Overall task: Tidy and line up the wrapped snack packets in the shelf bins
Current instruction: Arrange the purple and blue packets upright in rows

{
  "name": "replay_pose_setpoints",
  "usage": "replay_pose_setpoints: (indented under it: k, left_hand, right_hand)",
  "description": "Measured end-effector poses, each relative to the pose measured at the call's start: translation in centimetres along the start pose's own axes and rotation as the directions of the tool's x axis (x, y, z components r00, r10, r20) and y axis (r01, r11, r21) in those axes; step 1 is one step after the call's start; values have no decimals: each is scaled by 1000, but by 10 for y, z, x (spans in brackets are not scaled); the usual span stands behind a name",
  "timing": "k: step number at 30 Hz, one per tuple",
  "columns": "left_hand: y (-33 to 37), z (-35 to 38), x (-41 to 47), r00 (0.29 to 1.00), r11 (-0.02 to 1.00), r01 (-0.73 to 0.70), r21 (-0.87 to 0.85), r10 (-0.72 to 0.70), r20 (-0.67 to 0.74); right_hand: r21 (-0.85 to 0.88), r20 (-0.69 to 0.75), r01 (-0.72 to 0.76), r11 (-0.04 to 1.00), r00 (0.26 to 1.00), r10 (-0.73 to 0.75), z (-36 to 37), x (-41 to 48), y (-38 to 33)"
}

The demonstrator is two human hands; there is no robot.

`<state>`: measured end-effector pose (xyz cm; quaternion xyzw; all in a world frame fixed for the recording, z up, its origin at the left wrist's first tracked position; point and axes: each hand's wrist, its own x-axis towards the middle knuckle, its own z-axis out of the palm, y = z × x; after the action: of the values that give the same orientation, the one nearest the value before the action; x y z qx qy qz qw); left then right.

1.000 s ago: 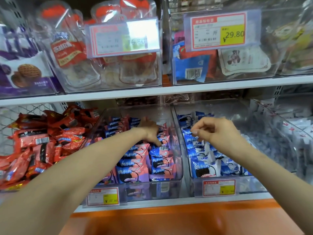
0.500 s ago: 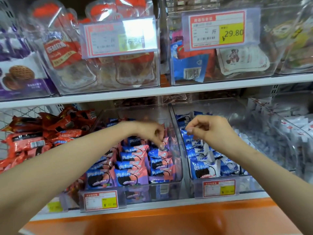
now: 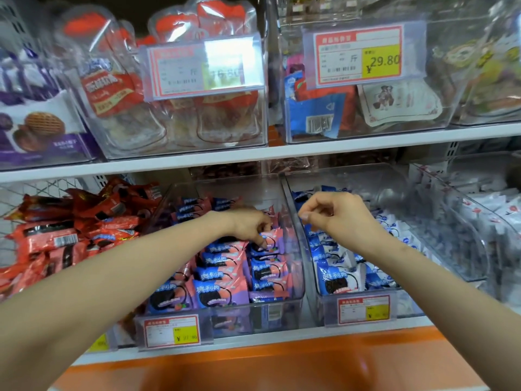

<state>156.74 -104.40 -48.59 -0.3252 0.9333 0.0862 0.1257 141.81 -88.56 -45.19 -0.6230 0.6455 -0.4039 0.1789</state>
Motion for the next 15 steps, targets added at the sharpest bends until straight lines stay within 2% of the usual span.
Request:
replay_pose_setpoints:
  k: [4,7,9,12,15]
  left_hand:
    - [9,7,2,994,978,16,208,8,-111]
    - [16,7,4,992,961,20,275,15,-126]
    - [18,4,4,996,965,11,262,11,-85]
    - [13,2,5,1000,990,-13,143,16,-24]
    - [6,1,0,995,998,9,62,-2,-101]
  right_hand:
    - [-13,4,8,1000,1000,-8,2,0,-1]
    - [-24,-2,16,1000,1000,-16,2,0,-1]
    - [-24,-6,17,1000,1000,-17,1,-1,0]
    - [-31,-4,17,999,1000,-17,1,0,1]
    - [-29,9,23,999,1000,-23,0,0,-1]
